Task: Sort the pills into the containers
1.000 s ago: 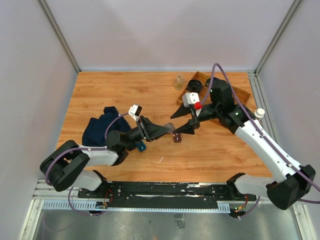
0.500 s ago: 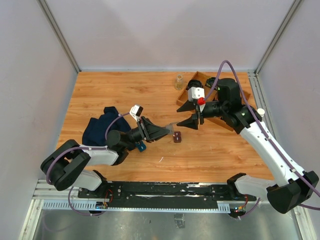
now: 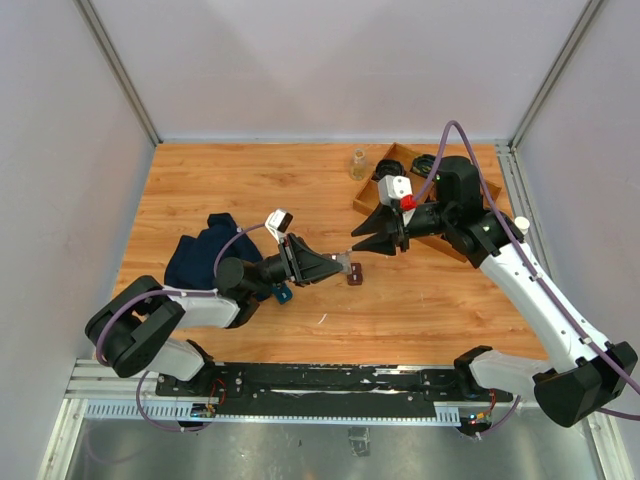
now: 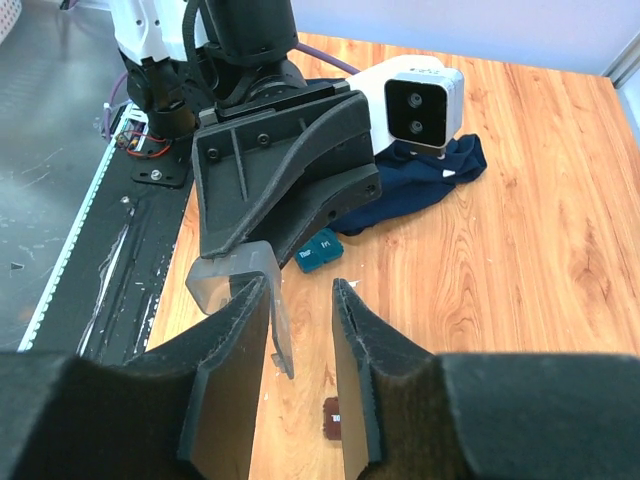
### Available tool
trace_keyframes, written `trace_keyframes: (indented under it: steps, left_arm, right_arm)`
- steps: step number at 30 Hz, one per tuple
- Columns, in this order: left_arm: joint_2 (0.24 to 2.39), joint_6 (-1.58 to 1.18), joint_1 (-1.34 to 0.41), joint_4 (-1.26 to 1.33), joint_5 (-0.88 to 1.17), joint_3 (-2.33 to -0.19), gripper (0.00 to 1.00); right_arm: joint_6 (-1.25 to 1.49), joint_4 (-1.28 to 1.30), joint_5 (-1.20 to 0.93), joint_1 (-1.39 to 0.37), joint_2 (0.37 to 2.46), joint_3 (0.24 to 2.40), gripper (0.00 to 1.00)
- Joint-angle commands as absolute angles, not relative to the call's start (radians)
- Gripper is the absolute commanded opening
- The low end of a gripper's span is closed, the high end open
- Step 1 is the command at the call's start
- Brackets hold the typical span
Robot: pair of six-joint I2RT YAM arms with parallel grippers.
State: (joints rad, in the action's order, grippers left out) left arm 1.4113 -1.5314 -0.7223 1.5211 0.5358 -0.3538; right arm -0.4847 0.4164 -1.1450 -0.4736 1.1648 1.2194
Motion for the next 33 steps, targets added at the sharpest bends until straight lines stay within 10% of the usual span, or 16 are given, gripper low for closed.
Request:
trace_keyframes:
  steps: [1, 17, 26, 33]
  left_arm:
    - [1.405, -1.534, -0.723, 1.781, 0.577, -0.385, 0.0]
    - [1.401, -1.537, -0.723, 1.78, 0.584, -0.387, 0.0]
    - [1.425, -1.534, -0.721, 1.782, 0.557, -0.372, 0.01]
    - [1.449, -1.513, -0.677, 1.78, 0.542, -0.319, 0.54]
  right_arm:
    - [-0.514, 0.432, -1.185, -0.465, 1.163, 1.212, 0.33]
    - [-0.641, 0.542, -1.167, -0.465, 1.167, 1.205, 0.32]
    - [-0.703, 0.605, -1.178, -0.465, 1.172, 1.211, 0.01]
    - [-0.704, 0.647, -1.108, -0.459, 1.163, 1.218, 0.01]
